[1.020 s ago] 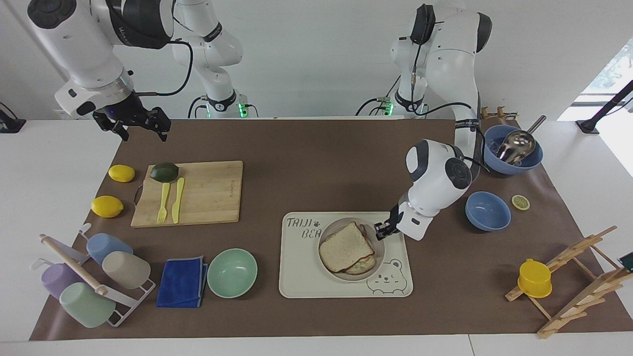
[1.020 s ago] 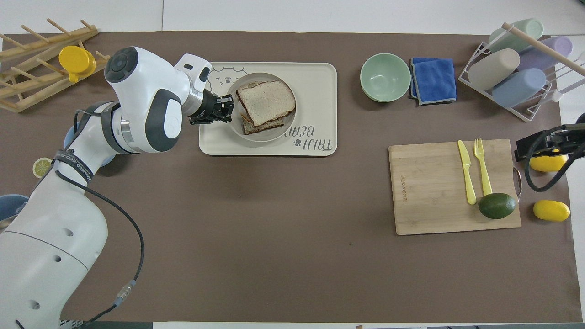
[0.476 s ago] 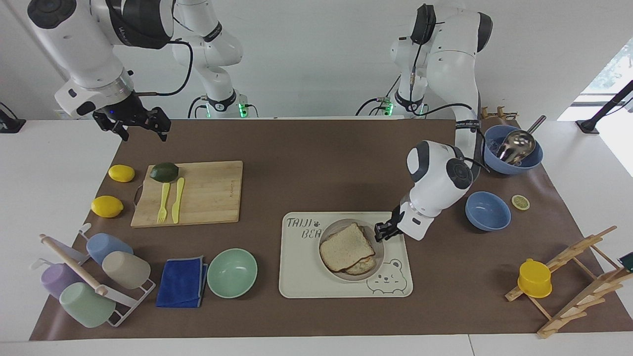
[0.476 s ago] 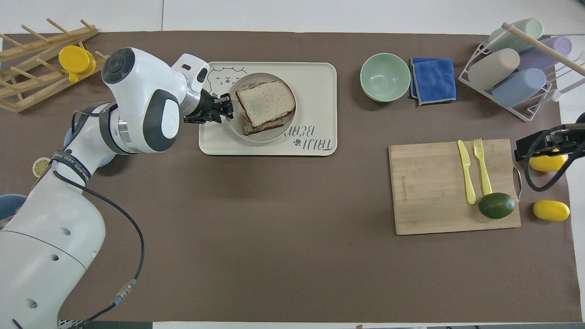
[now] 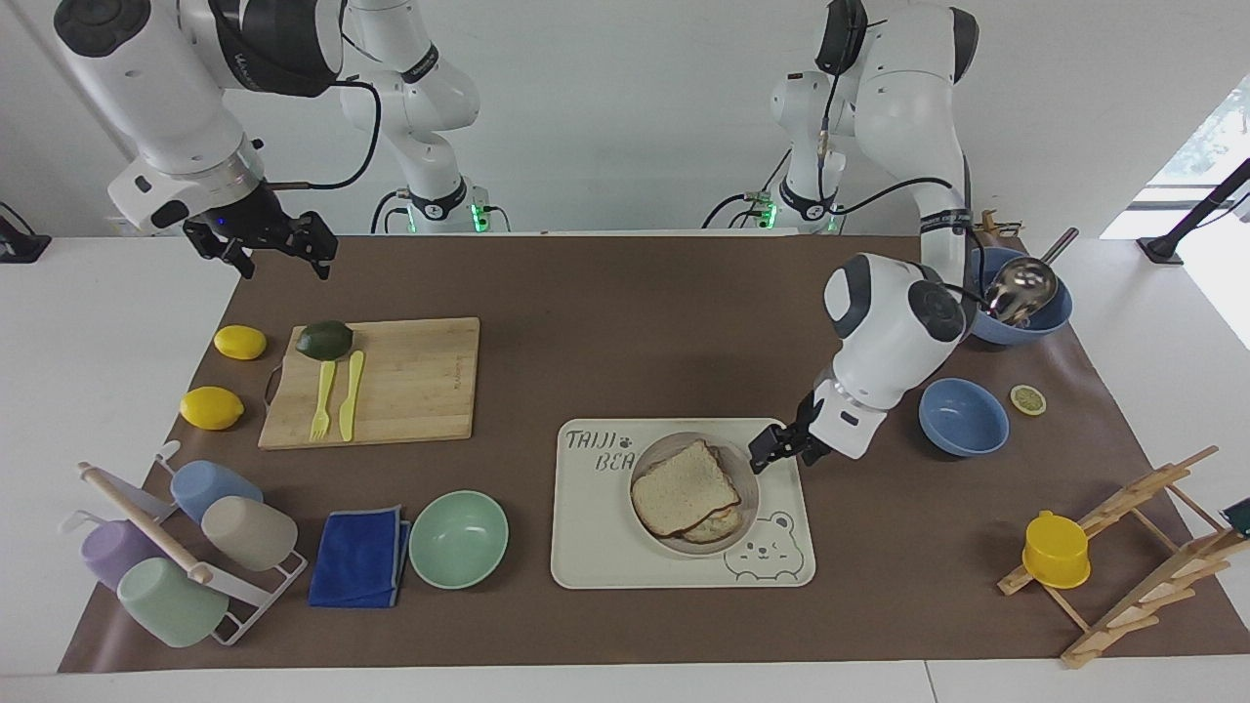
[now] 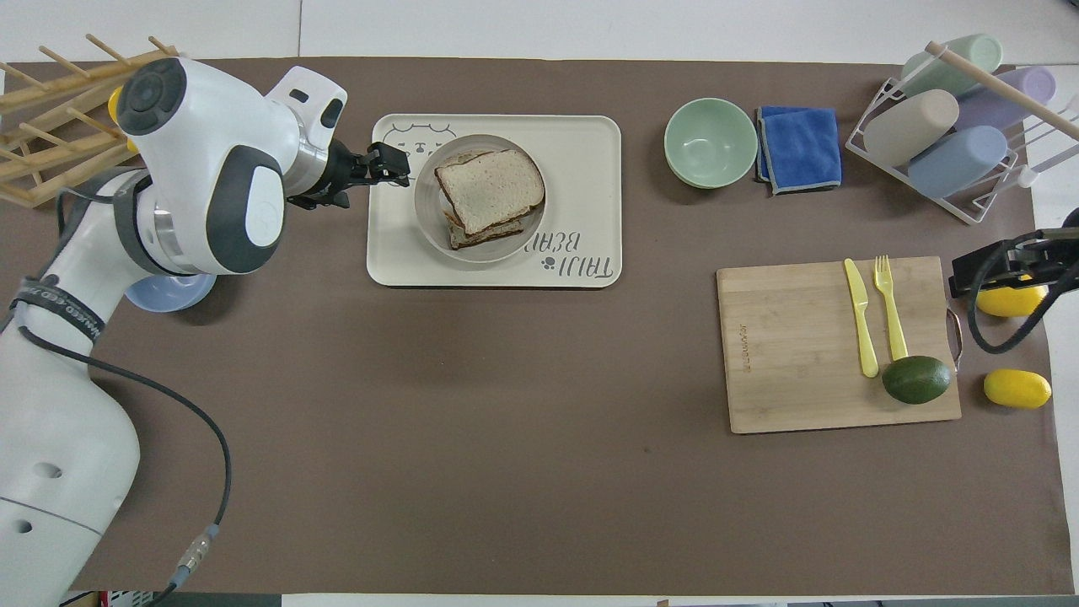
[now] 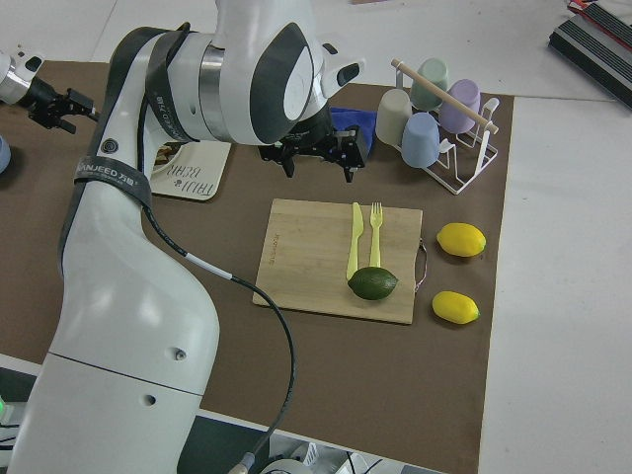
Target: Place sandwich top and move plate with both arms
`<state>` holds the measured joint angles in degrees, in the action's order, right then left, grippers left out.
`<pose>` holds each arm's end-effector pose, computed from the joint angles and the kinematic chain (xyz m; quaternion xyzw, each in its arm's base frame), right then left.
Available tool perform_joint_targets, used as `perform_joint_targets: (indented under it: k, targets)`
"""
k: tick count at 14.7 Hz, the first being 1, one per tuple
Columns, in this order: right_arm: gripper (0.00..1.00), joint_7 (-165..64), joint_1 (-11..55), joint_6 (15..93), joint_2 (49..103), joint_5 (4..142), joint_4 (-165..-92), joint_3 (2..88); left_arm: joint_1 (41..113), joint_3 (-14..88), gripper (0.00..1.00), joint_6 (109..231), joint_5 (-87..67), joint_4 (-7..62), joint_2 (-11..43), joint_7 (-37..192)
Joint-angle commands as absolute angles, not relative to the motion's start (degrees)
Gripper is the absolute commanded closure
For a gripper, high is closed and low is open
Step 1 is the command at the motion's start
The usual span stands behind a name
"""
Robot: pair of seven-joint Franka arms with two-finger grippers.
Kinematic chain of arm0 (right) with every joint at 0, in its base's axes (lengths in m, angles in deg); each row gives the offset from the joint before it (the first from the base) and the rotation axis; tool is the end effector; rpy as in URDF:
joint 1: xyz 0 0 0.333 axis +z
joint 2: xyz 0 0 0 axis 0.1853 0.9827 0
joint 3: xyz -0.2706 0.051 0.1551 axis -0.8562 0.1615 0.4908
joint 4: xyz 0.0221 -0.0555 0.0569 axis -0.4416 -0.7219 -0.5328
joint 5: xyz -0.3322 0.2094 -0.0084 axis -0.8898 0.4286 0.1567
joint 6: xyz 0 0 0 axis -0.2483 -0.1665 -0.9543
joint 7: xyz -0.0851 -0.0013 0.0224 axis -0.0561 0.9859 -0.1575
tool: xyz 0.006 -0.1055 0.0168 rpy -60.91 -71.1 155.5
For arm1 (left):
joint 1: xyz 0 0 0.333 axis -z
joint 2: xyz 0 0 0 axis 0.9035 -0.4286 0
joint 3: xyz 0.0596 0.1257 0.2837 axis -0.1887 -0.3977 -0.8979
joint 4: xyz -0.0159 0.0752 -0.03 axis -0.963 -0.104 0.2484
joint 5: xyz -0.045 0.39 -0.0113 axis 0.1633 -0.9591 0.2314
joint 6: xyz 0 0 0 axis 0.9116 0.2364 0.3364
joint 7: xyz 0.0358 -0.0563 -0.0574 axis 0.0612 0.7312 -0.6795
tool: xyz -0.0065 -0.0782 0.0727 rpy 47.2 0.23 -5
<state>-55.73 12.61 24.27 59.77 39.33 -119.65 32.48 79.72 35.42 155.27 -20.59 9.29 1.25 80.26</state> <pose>0.5411 -0.0374 0.5895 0.9981 -0.0047 -0.0569 0.0233 0.6611 -0.2004 0.3976 0.9885 0.0780 0.0278 0.1266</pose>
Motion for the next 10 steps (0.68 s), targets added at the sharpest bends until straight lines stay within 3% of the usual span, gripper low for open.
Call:
perform_joint_targets:
  k: [1,6,10]
  targets:
    - [0.0,-56.4,12.4,23.4,59.5,40.9,-119.7,32.5,79.0,33.7,0.0,149.0,-24.5,11.0,7.9,79.5]
    - [0.0,-56.4,12.4,23.4,59.6,40.9,-119.7,32.5,77.2,33.0,0.0,138.1,-31.1,11.6,15.8,79.3]
    - [0.0,-56.4,12.4,23.4,59.5,40.9,-119.7,32.5,76.7,33.0,0.0,131.4,-32.4,17.9,26.6,79.2]
